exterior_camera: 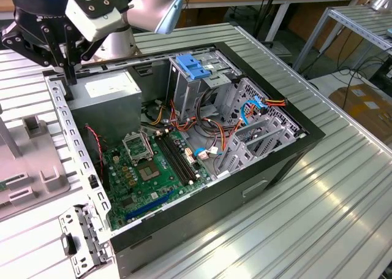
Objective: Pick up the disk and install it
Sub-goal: 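Reach for the disk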
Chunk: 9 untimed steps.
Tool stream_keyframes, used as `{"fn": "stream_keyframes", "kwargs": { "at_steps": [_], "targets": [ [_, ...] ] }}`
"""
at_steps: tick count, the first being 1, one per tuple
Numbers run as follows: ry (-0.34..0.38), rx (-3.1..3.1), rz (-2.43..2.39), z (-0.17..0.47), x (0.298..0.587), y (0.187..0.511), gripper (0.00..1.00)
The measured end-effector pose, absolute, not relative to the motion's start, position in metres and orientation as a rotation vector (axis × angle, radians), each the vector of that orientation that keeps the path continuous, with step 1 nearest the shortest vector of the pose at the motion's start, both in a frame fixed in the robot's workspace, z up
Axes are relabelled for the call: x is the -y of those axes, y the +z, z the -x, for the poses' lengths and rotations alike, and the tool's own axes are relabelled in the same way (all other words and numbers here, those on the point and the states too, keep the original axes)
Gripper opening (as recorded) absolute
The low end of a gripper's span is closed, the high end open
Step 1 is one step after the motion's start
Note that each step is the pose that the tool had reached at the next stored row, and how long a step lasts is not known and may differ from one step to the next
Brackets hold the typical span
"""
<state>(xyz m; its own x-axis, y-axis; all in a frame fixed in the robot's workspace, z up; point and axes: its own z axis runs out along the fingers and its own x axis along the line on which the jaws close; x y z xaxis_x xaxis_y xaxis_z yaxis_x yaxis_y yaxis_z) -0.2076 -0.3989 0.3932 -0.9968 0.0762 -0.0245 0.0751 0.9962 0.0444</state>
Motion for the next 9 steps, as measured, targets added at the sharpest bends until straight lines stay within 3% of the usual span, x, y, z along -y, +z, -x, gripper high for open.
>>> {"fn": "stream_keyframes", "kwargs": {
  "at_steps": [9],
  "targets": [
    [0.068,-3.113,-0.118,0.2141,0.3989,0.3933,0.11]
  ]
}}
